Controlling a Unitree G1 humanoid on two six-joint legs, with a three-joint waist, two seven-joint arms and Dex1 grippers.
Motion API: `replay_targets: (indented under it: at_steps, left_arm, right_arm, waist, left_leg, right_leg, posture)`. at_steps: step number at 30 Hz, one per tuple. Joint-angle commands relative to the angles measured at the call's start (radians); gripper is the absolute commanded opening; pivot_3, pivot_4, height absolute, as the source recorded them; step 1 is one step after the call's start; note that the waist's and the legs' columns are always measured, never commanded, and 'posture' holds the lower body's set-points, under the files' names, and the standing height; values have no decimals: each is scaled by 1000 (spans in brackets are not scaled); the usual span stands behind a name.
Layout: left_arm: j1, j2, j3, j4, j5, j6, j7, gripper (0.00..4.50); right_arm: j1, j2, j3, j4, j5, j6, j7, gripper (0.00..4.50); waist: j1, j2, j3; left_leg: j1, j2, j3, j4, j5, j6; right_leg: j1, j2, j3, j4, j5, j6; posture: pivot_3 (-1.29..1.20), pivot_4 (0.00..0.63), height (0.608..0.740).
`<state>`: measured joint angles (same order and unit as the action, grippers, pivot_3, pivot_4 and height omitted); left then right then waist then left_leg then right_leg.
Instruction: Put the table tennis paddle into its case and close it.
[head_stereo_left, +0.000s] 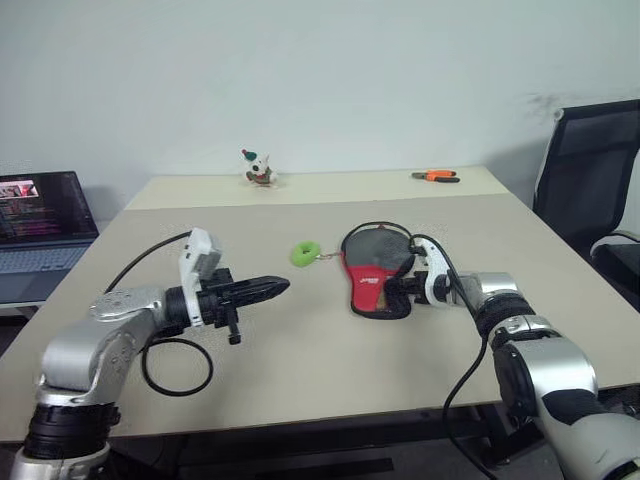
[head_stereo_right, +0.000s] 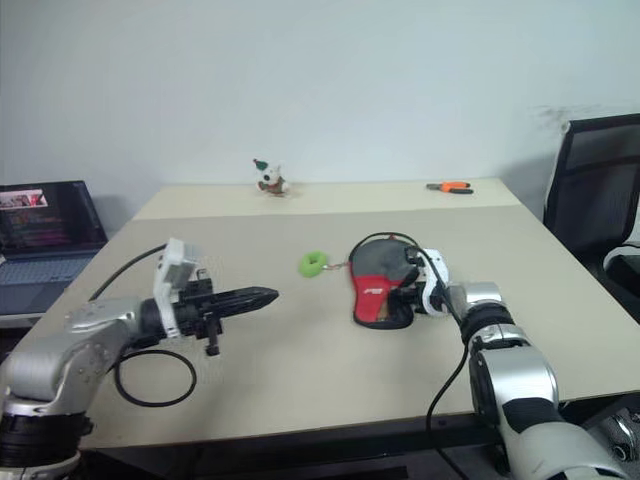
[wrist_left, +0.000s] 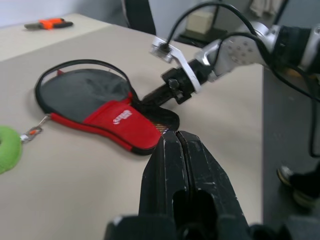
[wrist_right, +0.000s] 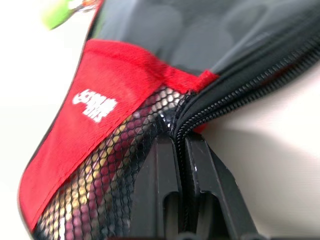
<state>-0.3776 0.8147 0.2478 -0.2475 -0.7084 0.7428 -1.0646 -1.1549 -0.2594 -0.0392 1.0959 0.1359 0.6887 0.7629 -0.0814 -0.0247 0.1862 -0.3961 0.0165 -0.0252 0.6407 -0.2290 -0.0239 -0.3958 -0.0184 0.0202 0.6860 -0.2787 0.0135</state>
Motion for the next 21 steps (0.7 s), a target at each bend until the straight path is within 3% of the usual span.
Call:
replay_targets:
  at_steps: [1, 7, 13, 21]
  left_arm:
    - [57, 43, 24, -80, -55, 26, -38, 0]
    - [158, 89, 40, -150, -92, 42, -63, 0]
    - [209, 64, 27, -211, -130, 53, -16, 0]
    - [213, 72, 13, -205, -137, 50, -11, 0]
  right_arm:
    - [43, 37, 61, -191, 34, 140, 106, 12]
    - [217, 53, 103, -599, 108, 404, 85, 12]
    - [456, 75, 80, -1049, 197, 683, -37, 12]
    - [606, 23, 3, -1290, 265, 859, -128, 12]
  waist:
    - [-3, 0, 0]
    - [0, 0, 0]
    - [3, 0, 0]
    - [28, 0, 0]
  left_leg:
    - [-1, 1, 0, -1, 0, 0]
    - [-6, 1, 0, -1, -1, -1]
    - [-7, 2, 0, -2, -1, -1]
    - [-7, 1, 0, -2, -1, -1]
  right_leg:
    - [-1, 0, 0, -1, 0, 0]
    - [-7, 0, 0, -2, 0, 0]
    - [-8, 0, 0, -2, 0, 0]
    - [-8, 1, -1, -3, -1, 0]
  posture:
    - [0, 150, 740]
    - [0, 150, 740]
    - [0, 150, 740]
    - [0, 150, 740]
